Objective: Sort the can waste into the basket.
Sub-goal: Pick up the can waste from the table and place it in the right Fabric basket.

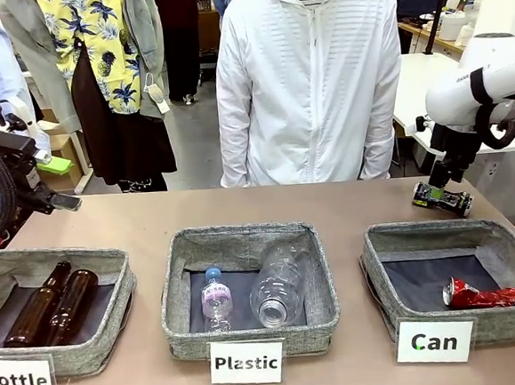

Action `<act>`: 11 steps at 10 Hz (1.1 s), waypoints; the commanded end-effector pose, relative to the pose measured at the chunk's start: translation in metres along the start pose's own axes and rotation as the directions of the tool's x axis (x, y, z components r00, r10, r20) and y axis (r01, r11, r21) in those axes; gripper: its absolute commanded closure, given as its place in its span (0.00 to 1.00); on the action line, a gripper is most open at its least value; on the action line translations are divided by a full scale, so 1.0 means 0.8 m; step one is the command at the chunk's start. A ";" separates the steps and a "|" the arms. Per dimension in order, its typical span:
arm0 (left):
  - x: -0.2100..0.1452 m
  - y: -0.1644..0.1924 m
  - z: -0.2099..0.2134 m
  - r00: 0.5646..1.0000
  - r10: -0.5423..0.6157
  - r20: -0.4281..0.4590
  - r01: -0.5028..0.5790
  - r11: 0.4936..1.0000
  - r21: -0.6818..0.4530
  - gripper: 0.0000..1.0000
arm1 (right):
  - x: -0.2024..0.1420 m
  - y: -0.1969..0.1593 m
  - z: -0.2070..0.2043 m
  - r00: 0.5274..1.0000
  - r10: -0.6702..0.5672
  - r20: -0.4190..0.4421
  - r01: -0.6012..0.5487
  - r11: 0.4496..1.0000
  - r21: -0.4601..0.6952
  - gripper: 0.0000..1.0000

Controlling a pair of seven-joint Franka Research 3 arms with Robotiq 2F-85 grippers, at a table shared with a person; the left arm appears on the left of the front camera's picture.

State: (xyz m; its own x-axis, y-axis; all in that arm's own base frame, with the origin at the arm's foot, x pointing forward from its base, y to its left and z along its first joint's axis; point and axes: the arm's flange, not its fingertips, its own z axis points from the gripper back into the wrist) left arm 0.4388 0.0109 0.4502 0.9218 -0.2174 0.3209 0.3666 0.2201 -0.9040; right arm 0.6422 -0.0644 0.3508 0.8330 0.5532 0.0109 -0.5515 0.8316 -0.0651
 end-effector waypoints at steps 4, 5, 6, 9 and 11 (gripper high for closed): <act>-0.002 -0.003 0.000 1.000 0.000 -0.006 0.000 1.000 0.012 0.00 | 0.024 -0.018 -0.021 0.988 0.141 -0.062 -0.143 0.989 -0.031 0.00; -0.002 -0.003 0.000 1.000 0.000 -0.006 0.000 1.000 0.012 0.00 | 0.029 -0.024 -0.029 0.989 0.132 -0.069 -0.133 0.991 -0.009 0.00; -0.002 -0.003 0.000 1.000 0.000 -0.006 0.000 1.000 0.012 0.00 | 0.034 -0.029 -0.041 0.990 0.122 -0.076 -0.122 0.992 0.006 0.00; -0.002 -0.003 0.000 1.000 0.000 -0.006 0.000 1.000 0.012 0.00 | 0.046 -0.041 -0.076 0.988 0.111 -0.106 -0.102 0.991 0.085 0.00; -0.002 -0.003 0.000 1.000 0.000 -0.006 0.000 1.000 0.012 0.00 | 0.052 -0.053 -0.094 0.987 0.111 -0.112 -0.093 0.984 0.152 0.00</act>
State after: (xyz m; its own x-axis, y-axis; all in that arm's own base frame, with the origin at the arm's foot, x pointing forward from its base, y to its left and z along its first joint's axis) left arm 0.4388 0.0109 0.4503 0.9218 -0.2173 0.3210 0.3667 0.2202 -0.9039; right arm 0.6858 -0.0757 0.2798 0.7797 0.6136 -0.1249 -0.6163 0.7872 0.0201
